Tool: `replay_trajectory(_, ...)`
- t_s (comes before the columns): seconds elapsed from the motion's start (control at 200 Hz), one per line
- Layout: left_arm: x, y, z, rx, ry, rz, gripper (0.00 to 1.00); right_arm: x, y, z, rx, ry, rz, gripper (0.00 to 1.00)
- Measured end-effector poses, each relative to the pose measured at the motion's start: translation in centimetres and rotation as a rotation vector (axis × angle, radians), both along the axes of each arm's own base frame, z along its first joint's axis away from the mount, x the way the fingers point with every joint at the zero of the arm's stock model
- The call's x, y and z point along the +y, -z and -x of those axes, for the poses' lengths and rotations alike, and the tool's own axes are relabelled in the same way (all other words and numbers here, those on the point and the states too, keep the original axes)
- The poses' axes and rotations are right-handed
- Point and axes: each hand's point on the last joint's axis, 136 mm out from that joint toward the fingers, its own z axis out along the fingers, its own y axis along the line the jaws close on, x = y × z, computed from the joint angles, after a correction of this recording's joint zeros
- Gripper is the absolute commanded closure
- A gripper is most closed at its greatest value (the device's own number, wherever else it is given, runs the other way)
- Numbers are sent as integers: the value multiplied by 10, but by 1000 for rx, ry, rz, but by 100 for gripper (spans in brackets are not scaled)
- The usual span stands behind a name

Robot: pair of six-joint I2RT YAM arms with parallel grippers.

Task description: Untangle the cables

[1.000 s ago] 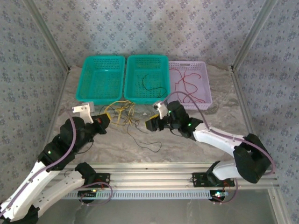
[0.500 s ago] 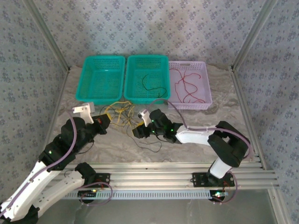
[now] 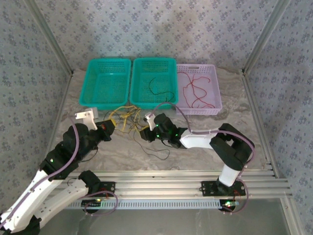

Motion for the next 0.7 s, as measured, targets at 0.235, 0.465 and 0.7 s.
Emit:
replay_trajectory(0.235, 10, 0, 2, 3, -27, -35, 100, -31, 8, -3, 15, 52, 17, 100)
replay_trajectory(0.465, 29, -19, 12, -53, -66, -45, 100, -112, -18, -31, -25, 245, -22, 100)
replay_trajectory(0.7, 37, -7, 14, -25, -82, -118, 100, -209, -57, -58, -56, 569, -44, 100)
